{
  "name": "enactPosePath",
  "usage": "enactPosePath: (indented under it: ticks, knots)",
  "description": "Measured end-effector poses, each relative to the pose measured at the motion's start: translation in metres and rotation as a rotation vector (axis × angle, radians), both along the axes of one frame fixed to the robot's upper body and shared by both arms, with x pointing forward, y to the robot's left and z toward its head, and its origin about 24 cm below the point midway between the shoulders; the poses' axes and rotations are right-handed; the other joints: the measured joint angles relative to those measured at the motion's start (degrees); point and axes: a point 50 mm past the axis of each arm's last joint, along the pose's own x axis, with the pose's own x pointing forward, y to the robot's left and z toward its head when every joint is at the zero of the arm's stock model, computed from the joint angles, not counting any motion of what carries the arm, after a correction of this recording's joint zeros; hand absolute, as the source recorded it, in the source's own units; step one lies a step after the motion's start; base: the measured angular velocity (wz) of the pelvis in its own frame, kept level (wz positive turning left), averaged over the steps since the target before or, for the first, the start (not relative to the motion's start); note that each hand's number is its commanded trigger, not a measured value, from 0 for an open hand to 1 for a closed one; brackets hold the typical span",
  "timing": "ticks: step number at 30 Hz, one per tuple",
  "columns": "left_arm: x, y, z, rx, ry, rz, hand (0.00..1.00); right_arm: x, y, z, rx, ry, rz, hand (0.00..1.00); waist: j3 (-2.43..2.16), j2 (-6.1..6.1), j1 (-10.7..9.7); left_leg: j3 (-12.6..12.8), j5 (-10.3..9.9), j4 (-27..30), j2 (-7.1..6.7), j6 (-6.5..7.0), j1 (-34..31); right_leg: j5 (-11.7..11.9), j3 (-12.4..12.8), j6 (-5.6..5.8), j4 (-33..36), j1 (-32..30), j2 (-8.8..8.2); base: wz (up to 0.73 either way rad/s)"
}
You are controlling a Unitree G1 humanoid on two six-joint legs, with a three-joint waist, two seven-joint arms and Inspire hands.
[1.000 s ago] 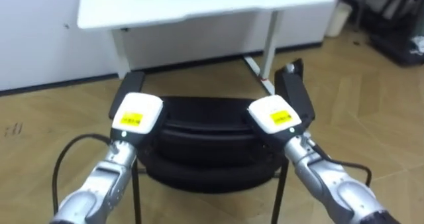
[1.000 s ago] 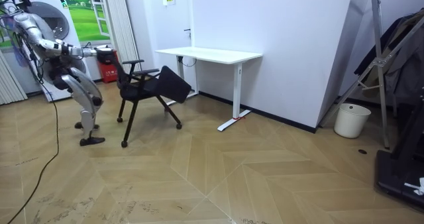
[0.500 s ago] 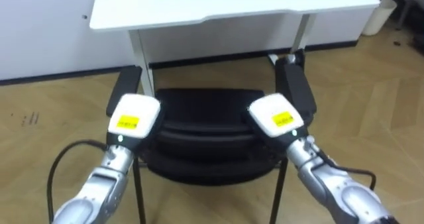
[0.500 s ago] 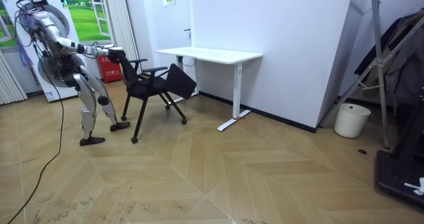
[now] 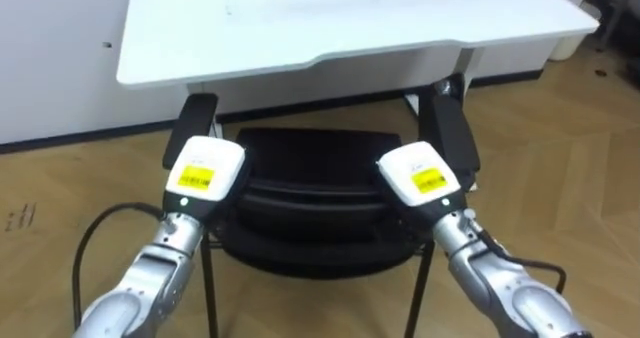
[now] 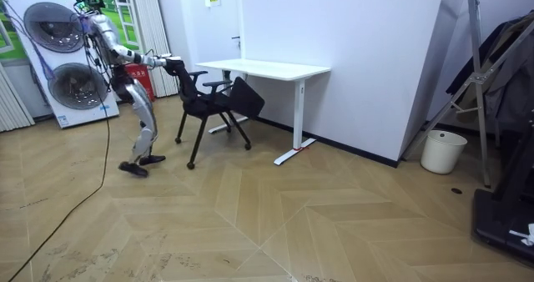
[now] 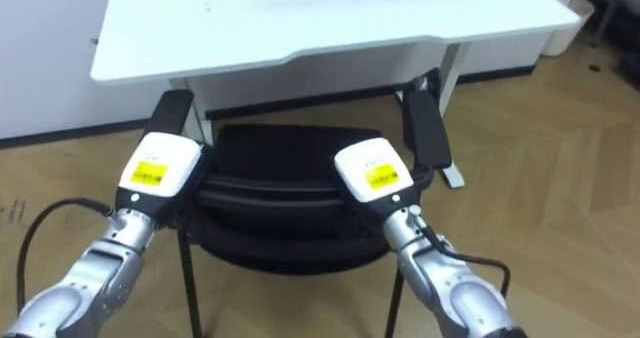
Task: Push chair
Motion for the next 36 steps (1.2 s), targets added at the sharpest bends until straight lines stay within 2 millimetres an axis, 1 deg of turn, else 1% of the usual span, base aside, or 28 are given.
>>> enactPosePath:
  ticks: [1,3,4,5,6,7,8,9,10,11,14,15,17,18,20,21,22,23,24,25,27,28,30,32,33,34,35,36]
  knots:
    - [-0.001,0.001,-0.002,0.002,0.008,-0.002,1.0,-0.002,0.002,-0.003,0.005,0.008,-0.001,1.0,-0.02,0.12,0.1,-0.1,-0.2,-1.2,0.34,-0.21,1.5,0.0,-0.1,0.0,-4.8,-0.9,-0.26,0.06]
    - [-0.001,0.002,-0.002,0.008,0.011,-0.005,1.0,-0.003,0.003,-0.005,0.01,0.015,-0.003,1.0,0.08,0.19,-0.1,-0.9,-0.9,-2.2,0.58,-0.62,3.0,0.6,0.1,0.02,-14.4,-1.2,0.55,0.12]
    - [-0.001,0.003,-0.002,0.014,0.01,-0.006,1.0,-0.004,0.004,-0.006,0.016,0.019,-0.004,1.0,-0.49,-0.46,0.2,-1.2,-1.2,-2.8,0.55,-0.96,3.7,2.1,0.3,-0.28,-21.6,-1.6,0.9,0.11]
    - [-0.001,0.005,-0.001,0.02,0.007,-0.005,1.0,-0.004,0.006,-0.006,0.02,0.018,-0.003,1.0,-0.63,-0.84,0.2,-1.6,-1.7,-3.0,0.64,-1.49,4.2,4.4,0.1,-0.44,-28.6,-1.5,1.69,0.13]
    - [-0.001,0.006,-0.001,0.021,0.006,-0.004,1.0,-0.004,0.006,-0.006,0.02,0.017,-0.003,1.0,-0.68,-0.93,0.0,-2.1,-2.0,-3.0,0.66,-1.76,4.5,6.0,0.0,-0.46,-31.9,-1.5,2.19,0.36]
    - [-0.001,0.006,-0.001,0.021,0.006,-0.002,1.0,-0.004,0.006,-0.005,0.021,0.015,-0.002,1.0,-0.66,-0.9,-1.1,-3.7,-2.5,-3.0,0.71,-2.28,5.1,9.6,0.3,-0.55,-38.0,-0.5,3.16,0.61]
    - [-0.001,0.005,-0.002,0.019,0.011,-0.002,1.0,-0.005,0.006,-0.005,0.019,0.015,-0.001,1.0,-0.63,-0.91,-2.1,-5.1,-3.0,-3.3,0.82,-2.9,6.0,13.4,1.0,-0.91,-40.9,0.7,4.31,0.62]
    - [-0.002,0.005,-0.002,0.017,0.014,0.0,1.0,-0.005,0.006,-0.006,0.019,0.017,-0.001,1.0,-0.69,-0.93,-2.2,-5.6,-3.3,-3.6,0.96,-3.32,6.7,14.7,2.0,-0.92,-41.4,1.3,5.24,0.45]
    - [-0.002,0.005,-0.002,0.014,0.012,0.004,1.0,-0.005,0.005,-0.005,0.016,0.014,-0.001,1.0,-0.9,-0.99,-2.1,-6.0,-4.1,-3.6,1.72,-4.38,7.6,15.9,2.6,-0.88,-41.2,2.4,6.65,0.25]
    - [-0.002,0.005,-0.002,0.007,0.007,0.009,1.0,-0.002,0.005,-0.002,0.011,0.009,0.002,1.0,-0.96,-0.35,-2.3,-6.6,-4.7,-3.7,2.65,-5.33,8.0,16.2,2.4,-1.22,-40.8,2.9,7.98,0.2]
    - [0.001,0.004,0.002,-0.004,-0.016,0.022,1.0,0.006,0.004,0.006,-0.005,-0.001,0.014,1.0,-1.08,0.45,-2.8,-7.8,-4.7,-5.7,5.04,-7.12,9.1,13.8,0.2,-2.89,-38.9,3.0,9.75,0.2]
    - [0.002,0.003,0.003,-0.004,-0.019,0.023,1.0,0.007,0.004,0.007,-0.01,0.0,0.016,1.0,-1.1,0.45,-2.9,-7.7,-4.7,-5.8,5.44,-7.44,9.3,12.9,-0.1,-3.06,-38.2,3.0,9.95,0.25]
    - [0.002,0.003,0.004,-0.001,-0.028,0.026,1.0,0.008,0.005,0.008,-0.01,0.008,0.014,1.0,-1.09,0.43,-2.8,-6.3,-5.5,-5.2,7.38,-8.89,10.9,9.0,-0.8,-3.97,-35.5,3.1,11.11,0.11]
    - [0.002,0.004,0.005,0.001,-0.028,0.026,1.0,0.008,0.005,0.008,-0.01,0.01,0.016,1.0,-1.1,0.42,-2.8,-5.7,-5.7,-4.2,7.83,-9.31,11.1,8.1,-0.9,-4.18,-34.7,3.3,11.33,0.0]
    - [0.001,0.007,0.005,0.005,-0.02,0.029,1.0,0.007,0.008,0.009,-0.011,0.029,0.025,1.0,-0.8,-0.51,-2.2,-4.5,-6.0,3.0,9.32,-9.81,9.8,4.9,-1.3,-5.27,-31.5,4.2,11.56,0.03]
    - [0.001,0.008,0.006,0.008,-0.017,0.028,1.0,0.007,0.009,0.009,-0.01,0.031,0.027,1.0,-0.79,-0.56,-2.3,-4.2,-6.1,5.0,9.88,-9.92,9.2,4.2,-1.6,-5.61,-30.9,4.6,11.63,0.16]
    - [0.0,0.008,0.006,0.01,-0.014,0.025,1.0,0.006,0.008,0.008,-0.006,0.034,0.028,1.0,-0.7,-0.8,-2.6,-4.2,-6.1,9.1,11.02,-10.03,7.5,2.9,-2.8,-6.31,-30.3,5.7,11.71,0.33]
    - [0.0,0.007,0.006,0.01,-0.015,0.021,1.0,0.005,0.007,0.007,-0.004,0.036,0.025,1.0,-0.73,-0.69,-2.9,-4.3,-5.7,13.3,12.29,-10.61,5.9,1.6,-3.6,-6.77,-29.9,6.6,12.35,0.34]
    - [0.0,0.006,0.006,0.009,-0.012,0.02,1.0,0.004,0.006,0.006,-0.004,0.039,0.022,1.0,-0.62,-0.87,-2.9,-4.3,-5.2,15.2,12.92,-11.41,5.4,1.2,-3.9,-7.06,-30.0,7.3,12.7,0.25]
    - [-0.002,0.006,0.003,0.01,0.0,0.021,1.0,0.002,0.006,0.004,-0.003,0.047,0.019,1.0,-0.53,-1.14,-2.9,-4.5,-3.6,17.7,13.55,-12.22,4.9,0.4,-4.4,-7.45,-30.2,8.7,12.96,0.19]
    - [-0.005,0.004,-0.003,0.004,0.022,0.019,1.0,-0.003,0.004,0.0,-0.001,0.058,0.015,1.0,-0.48,-1.4,-3.1,-4.8,-1.0,19.5,13.62,-11.85,4.8,-0.2,-5.0,-7.81,-31.5,11.2,12.88,0.25]
    - [-0.006,0.003,-0.004,0.001,0.024,0.016,1.0,-0.004,0.003,-0.001,-0.004,0.059,0.017,1.0,-0.69,-1.73,-3.8,-5.0,-0.2,19.2,13.51,-12.07,4.4,-0.4,-5.8,-7.95,-32.1,11.8,12.56,0.38]
    - [-0.005,0.0,-0.001,-0.003,0.007,0.014,1.0,-0.003,0.0,0.003,-0.008,0.046,0.016,1.0,-0.71,-2.42,-4.6,-5.0,-0.7,17.7,13.52,-12.2,3.0,-0.6,-6.3,-8.11,-32.5,11.5,12.09,0.31]
    - [-0.005,-0.002,-0.002,0.004,0.004,0.011,1.0,-0.004,-0.003,0.001,-0.009,0.054,0.009,1.0,-0.52,-2.93,-5.2,-4.1,-1.0,13.8,13.68,-12.74,1.2,-0.5,-7.7,-8.06,-34.1,13.1,11.55,0.19]
    - [-0.006,-0.003,-0.003,0.004,0.007,0.01,1.0,-0.005,-0.003,0.0,-0.009,0.058,0.009,1.0,-0.59,-3.01,-5.3,-4.0,-1.0,12.6,13.64,-12.82,0.9,-0.5,-7.9,-7.99,-34.4,13.4,11.46,0.12]
    - [-0.008,-0.004,-0.004,0.008,0.006,0.007,1.0,-0.007,-0.005,-0.001,-0.011,0.059,0.01,1.0,-0.67,-3.0,-5.4,-4.1,-0.8,8.5,13.48,-13.09,0.5,-0.4,-7.9,-7.69,-35.0,13.8,11.41,0.06]
    - [-0.008,-0.005,-0.003,0.006,0.001,0.003,1.0,-0.008,-0.007,0.0,-0.014,0.054,0.01,1.0,-0.9,-2.53,-5.8,-4.0,0.4,3.0,13.42,-13.54,-0.1,-0.3,-8.3,-7.37,-35.3,14.0,11.44,0.09]
    - [-0.008,-0.006,-0.003,0.005,0.0,0.002,1.0,-0.008,-0.008,0.0,-0.015,0.053,0.009,1.0,-1.12,-1.92,-6.0,-3.9,1.0,0.9,13.14,-14.01,-0.4,-0.4,-8.5,-7.09,-35.2,14.0,11.46,0.09]
